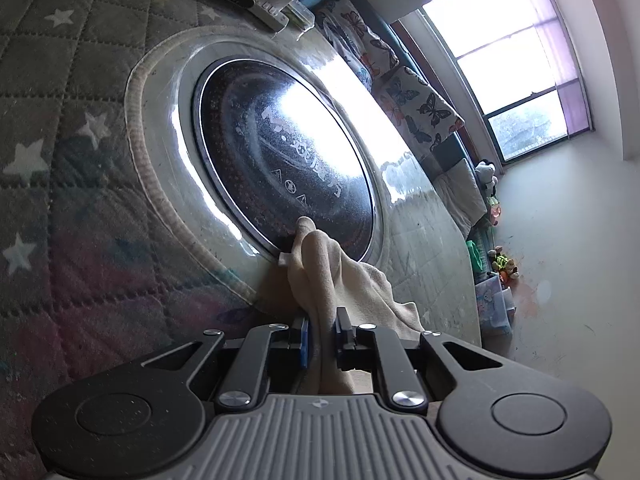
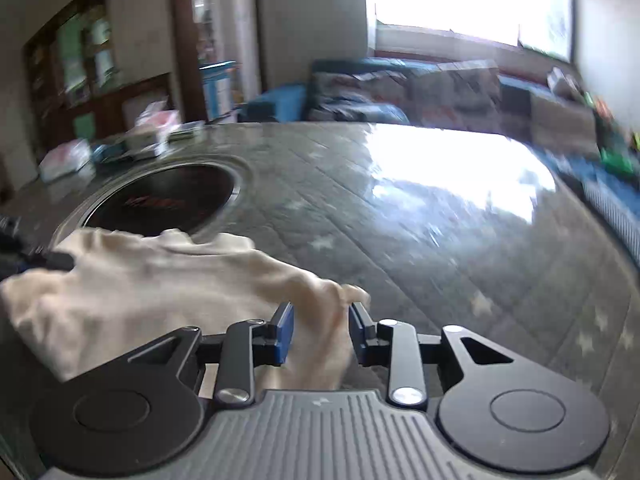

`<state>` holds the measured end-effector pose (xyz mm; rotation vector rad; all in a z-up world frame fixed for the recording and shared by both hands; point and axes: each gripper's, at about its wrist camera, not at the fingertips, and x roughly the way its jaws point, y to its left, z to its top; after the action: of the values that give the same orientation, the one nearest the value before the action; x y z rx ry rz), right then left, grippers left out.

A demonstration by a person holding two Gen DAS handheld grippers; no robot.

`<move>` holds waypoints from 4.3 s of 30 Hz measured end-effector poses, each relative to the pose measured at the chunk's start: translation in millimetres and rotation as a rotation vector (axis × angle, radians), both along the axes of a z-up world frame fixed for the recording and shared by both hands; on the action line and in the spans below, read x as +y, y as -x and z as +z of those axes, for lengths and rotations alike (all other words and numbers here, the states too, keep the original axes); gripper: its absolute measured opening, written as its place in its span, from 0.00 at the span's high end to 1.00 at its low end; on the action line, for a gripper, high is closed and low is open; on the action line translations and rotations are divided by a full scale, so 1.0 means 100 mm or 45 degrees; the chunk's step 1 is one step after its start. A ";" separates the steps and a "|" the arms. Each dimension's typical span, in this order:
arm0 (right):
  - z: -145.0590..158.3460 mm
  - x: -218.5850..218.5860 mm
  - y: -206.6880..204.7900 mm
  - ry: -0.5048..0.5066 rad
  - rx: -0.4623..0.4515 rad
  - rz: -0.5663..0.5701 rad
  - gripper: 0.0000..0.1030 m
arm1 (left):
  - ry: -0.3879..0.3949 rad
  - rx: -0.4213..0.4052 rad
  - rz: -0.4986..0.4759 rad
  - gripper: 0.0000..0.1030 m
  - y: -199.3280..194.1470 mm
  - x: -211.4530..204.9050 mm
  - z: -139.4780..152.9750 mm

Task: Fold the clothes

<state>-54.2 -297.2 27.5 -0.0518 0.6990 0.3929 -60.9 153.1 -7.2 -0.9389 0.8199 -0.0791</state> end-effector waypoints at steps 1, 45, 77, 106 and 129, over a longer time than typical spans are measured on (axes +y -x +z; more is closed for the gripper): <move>-0.06 -0.07 -0.08 -0.040 0.038 -0.027 0.66 | -0.013 -0.001 -0.004 0.87 0.00 -0.01 0.01; 0.55 -1.85 -0.23 -0.026 -0.219 -0.475 0.91 | -0.445 -0.192 -0.603 0.89 -1.22 -2.64 0.66; 0.00 -1.71 -0.64 0.021 -0.029 -0.439 0.78 | -0.690 -0.121 -0.617 0.65 -1.38 -2.69 0.42; -0.11 -1.18 -0.25 0.269 -0.056 -0.315 0.41 | -0.821 -0.187 -0.694 0.50 -1.10 -2.68 0.33; 0.00 -0.60 0.07 0.223 -0.144 -0.112 0.29 | -0.884 -0.199 -0.708 0.46 -0.89 -2.56 0.24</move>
<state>-61.3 -357.6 27.7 -0.2067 0.6204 0.2421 27.8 -102.8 17.2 -0.0365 0.8590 -0.3224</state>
